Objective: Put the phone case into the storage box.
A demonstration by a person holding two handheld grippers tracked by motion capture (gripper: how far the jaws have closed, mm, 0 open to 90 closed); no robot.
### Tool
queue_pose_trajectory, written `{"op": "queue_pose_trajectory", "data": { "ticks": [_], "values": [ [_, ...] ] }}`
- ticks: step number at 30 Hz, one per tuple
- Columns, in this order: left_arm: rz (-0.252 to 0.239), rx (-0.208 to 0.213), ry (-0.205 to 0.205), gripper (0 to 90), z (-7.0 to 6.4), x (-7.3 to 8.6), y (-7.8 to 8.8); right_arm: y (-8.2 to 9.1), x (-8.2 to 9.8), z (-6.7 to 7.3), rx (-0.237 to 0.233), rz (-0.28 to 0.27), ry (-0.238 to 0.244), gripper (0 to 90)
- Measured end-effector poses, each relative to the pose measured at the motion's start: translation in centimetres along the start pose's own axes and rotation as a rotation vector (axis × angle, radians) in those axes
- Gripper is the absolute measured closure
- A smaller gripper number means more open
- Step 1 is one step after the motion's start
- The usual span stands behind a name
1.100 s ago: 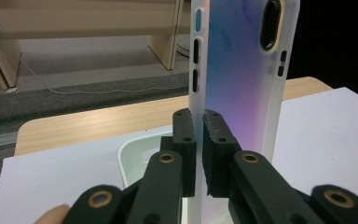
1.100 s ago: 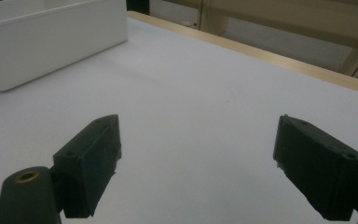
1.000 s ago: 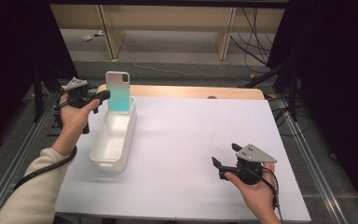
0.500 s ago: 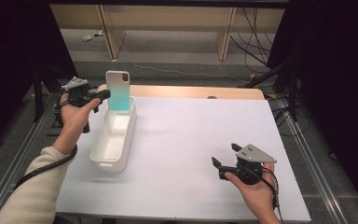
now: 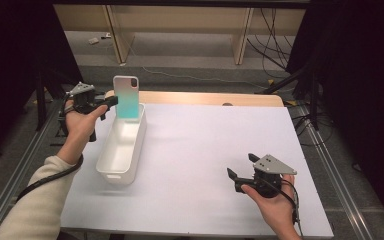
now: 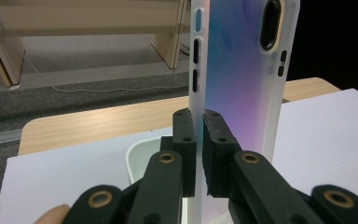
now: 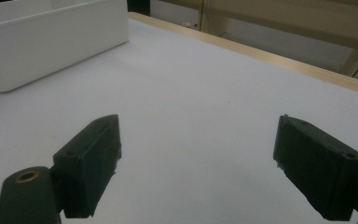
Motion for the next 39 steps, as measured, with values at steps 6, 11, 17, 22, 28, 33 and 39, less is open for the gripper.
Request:
{"op": "queue_pose_trajectory", "data": {
  "ticks": [6,11,17,22,28,33,39],
  "values": [
    [0.004,0.0,0.001,84.7,0.16,0.05,-0.16,0.02,-0.01,0.04,-0.003,0.003,-0.008,16.2],
    [0.007,-0.001,0.002,84.7,0.28,0.1,-0.27,-0.01,0.02,0.06,-0.005,0.002,-0.008,16.1],
    [0.01,-0.005,0.002,84.7,0.43,0.12,-0.39,0.01,0.03,0.08,-0.007,0.005,-0.012,16.2],
    [0.016,-0.005,0.001,84.7,0.57,0.19,-0.55,0.01,0.03,0.08,-0.009,0.006,-0.012,16.2],
    [0.015,-0.012,0.005,84.7,0.75,0.18,-0.66,0.04,0.03,0.1,-0.011,0.011,-0.02,16.2],
    [0.017,-0.012,0.005,84.7,0.91,0.15,-0.74,0.01,0.03,0.03,-0.006,0.007,-0.009,16.2],
    [0.018,-0.014,0.006,84.7,0.95,0.08,-0.89,0.04,0.04,0.12,-0.013,0.014,-0.02,16.2]
  ]
}}
Point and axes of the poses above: each handheld gripper's, and its own axes: y roughly backward along the jaws, x roughly out of its underside, z roughly to its left, the point moved 3 cm from there along -y, roughly forward along the jaws, and after that the axes turned 7 degrees about x, right-handed, at the moved point
